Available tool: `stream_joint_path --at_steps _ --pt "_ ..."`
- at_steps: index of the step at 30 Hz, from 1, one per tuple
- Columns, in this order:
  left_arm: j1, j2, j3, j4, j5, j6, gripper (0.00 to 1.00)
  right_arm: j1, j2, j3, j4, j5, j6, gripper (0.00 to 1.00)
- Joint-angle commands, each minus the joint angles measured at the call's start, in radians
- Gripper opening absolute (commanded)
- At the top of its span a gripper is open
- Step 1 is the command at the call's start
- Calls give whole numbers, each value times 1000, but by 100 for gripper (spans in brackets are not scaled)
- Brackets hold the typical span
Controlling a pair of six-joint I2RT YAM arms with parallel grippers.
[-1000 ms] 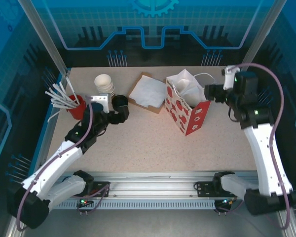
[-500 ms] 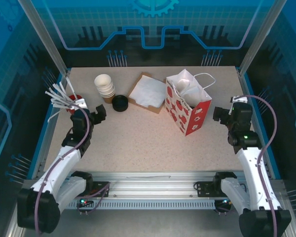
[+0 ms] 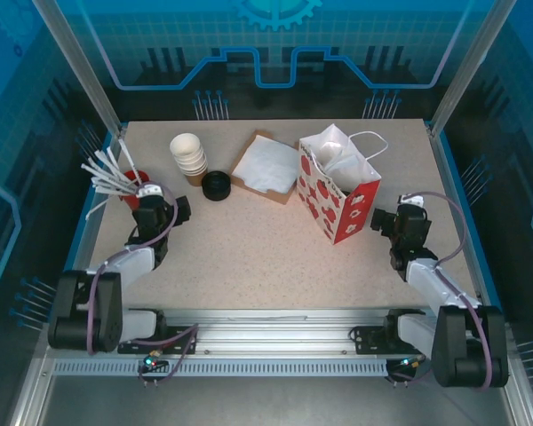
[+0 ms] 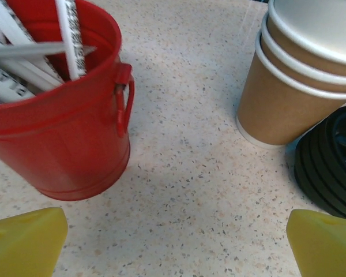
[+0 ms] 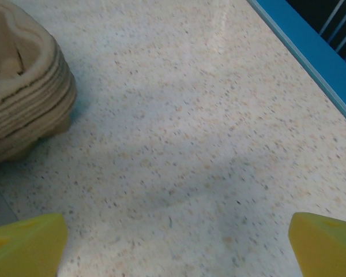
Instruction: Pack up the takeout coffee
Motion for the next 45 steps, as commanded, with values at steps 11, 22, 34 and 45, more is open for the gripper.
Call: stream_joint_path --at_steps 11,22,34,45 --pt "28 140 9 273 165 59 99 24 175 -85 556 -116 -62 100" --pt "28 157 42 230 194 70 99 32 237 6 457 -192 -102 100" --pt "25 196 82 195 285 109 99 71 323 35 499 -212 -151 100" --pt "19 194 26 295 312 127 99 86 396 23 581 -223 -173 100"
